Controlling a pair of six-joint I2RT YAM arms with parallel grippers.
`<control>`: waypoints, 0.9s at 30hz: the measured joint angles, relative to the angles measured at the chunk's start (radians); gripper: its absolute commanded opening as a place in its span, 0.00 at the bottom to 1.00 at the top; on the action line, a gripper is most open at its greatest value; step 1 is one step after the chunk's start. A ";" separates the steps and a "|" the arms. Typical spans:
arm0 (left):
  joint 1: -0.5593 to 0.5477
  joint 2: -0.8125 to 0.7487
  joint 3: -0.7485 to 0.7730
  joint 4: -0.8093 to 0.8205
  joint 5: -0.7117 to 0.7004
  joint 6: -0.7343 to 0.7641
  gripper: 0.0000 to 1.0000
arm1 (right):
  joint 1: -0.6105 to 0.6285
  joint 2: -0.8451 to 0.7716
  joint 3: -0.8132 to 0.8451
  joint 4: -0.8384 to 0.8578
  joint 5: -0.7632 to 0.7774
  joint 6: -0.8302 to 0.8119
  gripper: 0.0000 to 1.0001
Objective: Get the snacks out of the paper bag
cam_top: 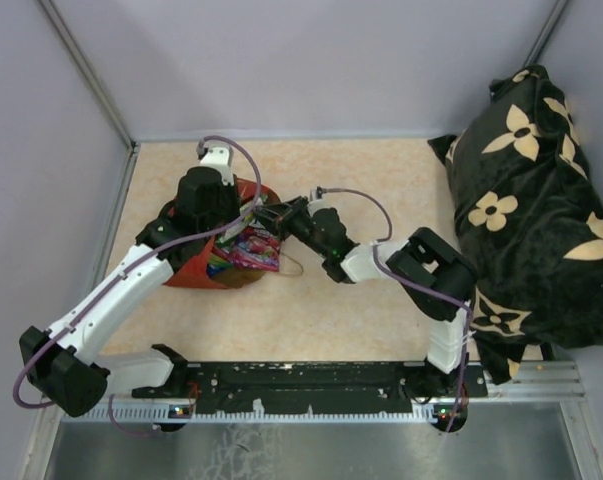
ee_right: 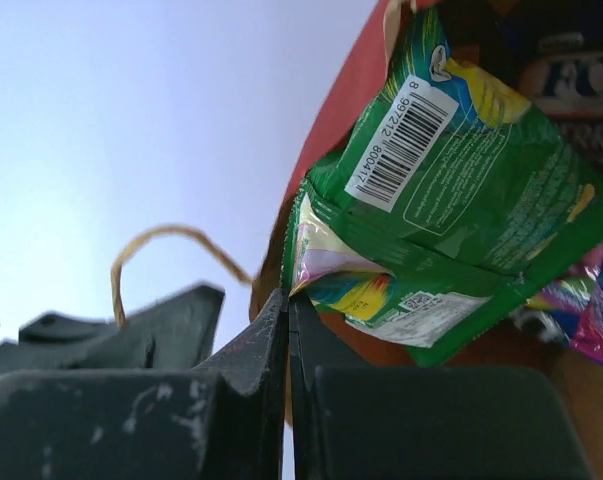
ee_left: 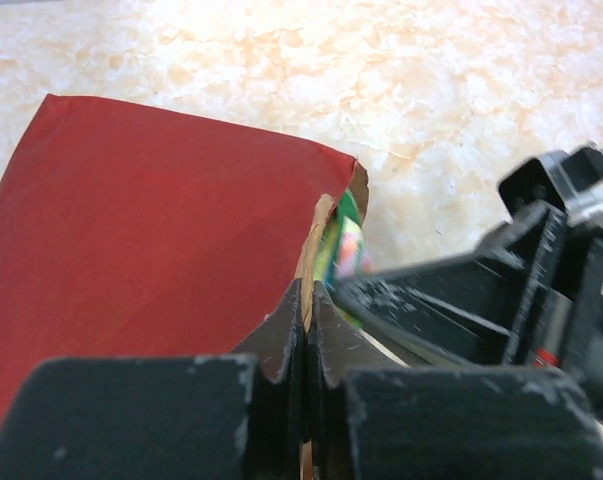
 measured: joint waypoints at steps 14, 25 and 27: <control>0.006 0.008 0.013 -0.003 -0.024 -0.002 0.00 | -0.245 -0.768 -0.299 -0.540 -0.074 -0.420 0.00; 0.006 0.049 0.013 -0.010 0.009 -0.008 0.00 | -0.688 -0.500 -0.016 -0.990 -0.093 -0.729 0.00; 0.006 0.059 0.013 -0.018 0.017 -0.008 0.00 | -0.720 -0.362 0.145 -1.042 -0.088 -0.784 0.00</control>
